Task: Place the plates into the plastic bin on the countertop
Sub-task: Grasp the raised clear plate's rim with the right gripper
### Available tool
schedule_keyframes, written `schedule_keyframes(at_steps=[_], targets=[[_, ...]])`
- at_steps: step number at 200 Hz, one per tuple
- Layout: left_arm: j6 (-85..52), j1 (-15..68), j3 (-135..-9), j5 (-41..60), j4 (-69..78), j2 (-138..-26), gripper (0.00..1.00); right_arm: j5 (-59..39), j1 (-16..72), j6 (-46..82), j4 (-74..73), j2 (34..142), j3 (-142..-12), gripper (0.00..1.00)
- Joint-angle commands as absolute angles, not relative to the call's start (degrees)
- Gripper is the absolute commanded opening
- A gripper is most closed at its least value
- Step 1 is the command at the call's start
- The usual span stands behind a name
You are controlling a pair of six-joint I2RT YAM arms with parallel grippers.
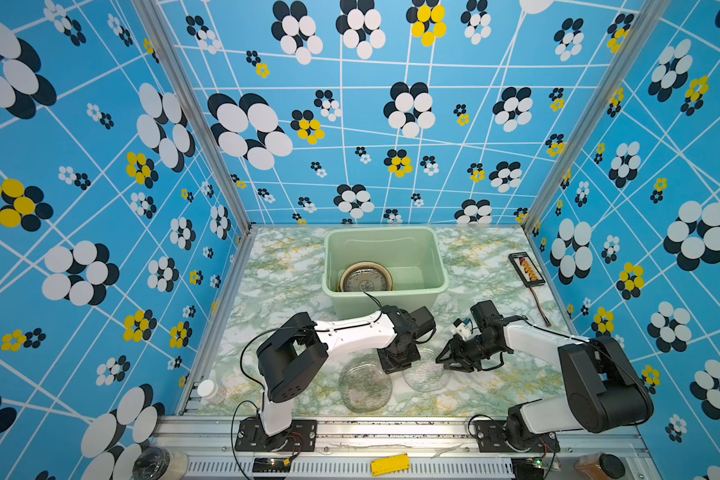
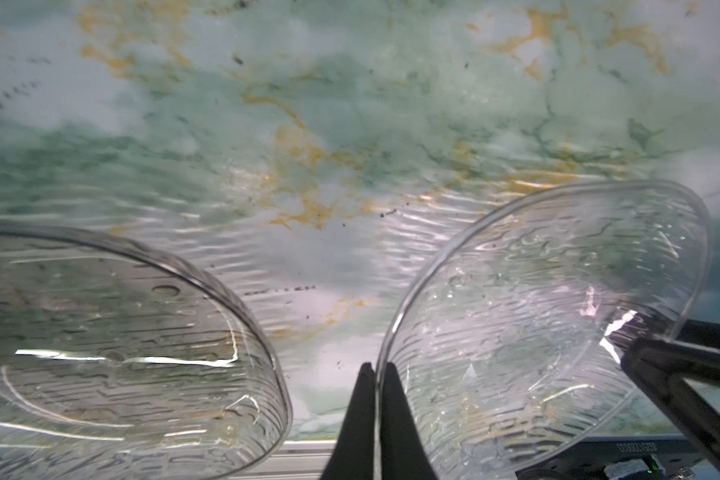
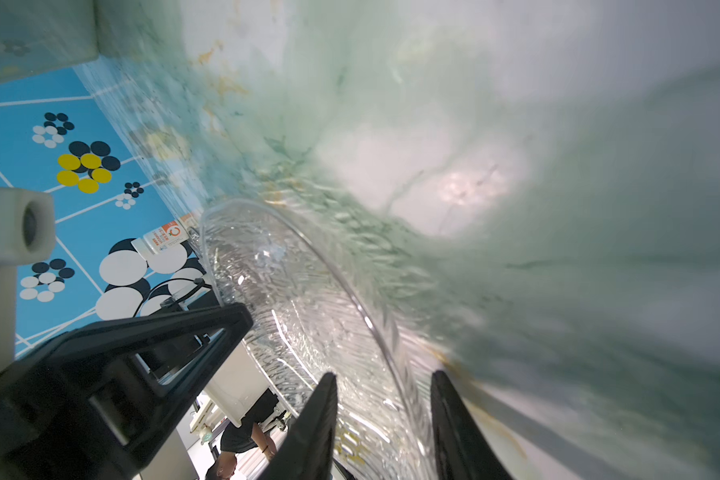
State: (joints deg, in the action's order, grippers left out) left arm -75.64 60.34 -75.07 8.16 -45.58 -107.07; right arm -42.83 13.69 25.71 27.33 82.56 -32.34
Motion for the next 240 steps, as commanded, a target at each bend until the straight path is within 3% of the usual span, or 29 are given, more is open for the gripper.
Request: schedule_keyframes(at_steps=[1,53,86,121,174,206,221,240], targets=[[-76.5,60.6,-75.4,7.8,-45.4,-107.5,0.00,-48.0,14.4,26.2,25.0,78.2,-31.7,0.36],[-76.6,60.7,-75.9,8.0,-45.5,-108.0,0.00,-50.3,14.7,27.8,23.7,72.2,-31.1,0.32],[-76.6,60.9,-76.7,8.2,-45.7,-108.8,0.00,-50.6,15.2,27.8,22.8,74.1,-30.5,0.23],[-76.7,61.0,-76.9,8.2,-45.5,-109.1,0.00,-50.9,16.6,28.0,21.0,77.5,-30.4,0.22],[-76.7,61.0,-77.2,8.1,-45.2,-109.3,0.00,-50.0,18.7,27.6,21.7,78.8,-31.6,0.05],[-77.0,61.0,-76.6,7.9,-44.7,-108.5,0.00,-45.2,18.7,26.8,26.9,75.3,-32.7,0.00],[-77.0,60.9,-76.3,7.4,-44.5,-107.7,0.03,-42.5,18.7,26.5,29.9,73.3,-33.6,0.00],[-77.0,61.0,-76.0,6.7,-44.4,-106.4,0.16,-38.7,18.7,26.1,34.9,70.7,-35.2,0.00]])
